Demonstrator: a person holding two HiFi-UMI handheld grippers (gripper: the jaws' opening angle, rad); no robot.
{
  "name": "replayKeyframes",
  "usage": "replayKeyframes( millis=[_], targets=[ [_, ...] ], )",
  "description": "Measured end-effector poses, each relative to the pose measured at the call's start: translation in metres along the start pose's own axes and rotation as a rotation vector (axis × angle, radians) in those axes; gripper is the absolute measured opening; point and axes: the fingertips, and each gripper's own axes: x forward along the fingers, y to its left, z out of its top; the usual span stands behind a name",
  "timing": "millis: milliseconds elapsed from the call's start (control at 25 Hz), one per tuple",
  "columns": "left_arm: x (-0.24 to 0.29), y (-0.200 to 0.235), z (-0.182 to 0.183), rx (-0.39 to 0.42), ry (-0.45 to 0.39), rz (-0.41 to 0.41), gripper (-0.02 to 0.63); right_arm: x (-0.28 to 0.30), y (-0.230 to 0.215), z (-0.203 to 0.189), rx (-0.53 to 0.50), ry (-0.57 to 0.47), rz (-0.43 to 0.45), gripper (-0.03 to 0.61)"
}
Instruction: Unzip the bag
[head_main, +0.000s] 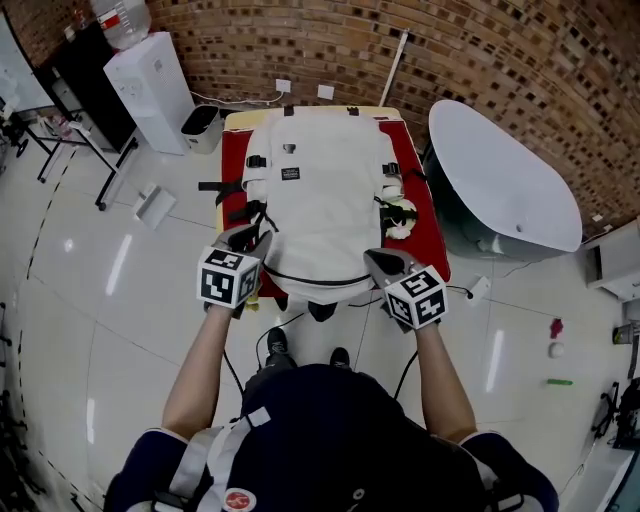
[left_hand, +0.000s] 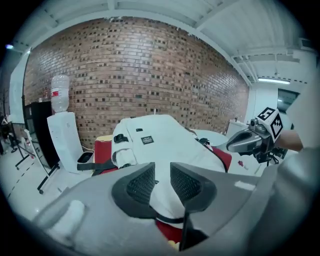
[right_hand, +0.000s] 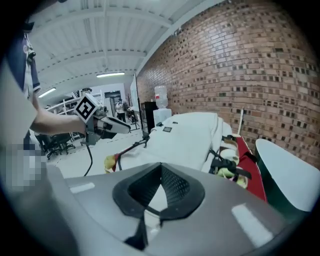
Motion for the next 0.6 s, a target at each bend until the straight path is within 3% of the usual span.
replayKeyframes(
  millis=[160,600],
  targets=[
    [-0.008,-0.032,0.021,0.012,-0.059,-0.026,0.002,-0.002,0.010,0.044,-0.023,-0.113,0.050,0.005],
    [-0.035,-0.092,0.093,-0.034,-0.260,-0.137,0.002,-0.023,0.031,0.142,-0.070,-0.350,0.104,0.005]
  ],
)
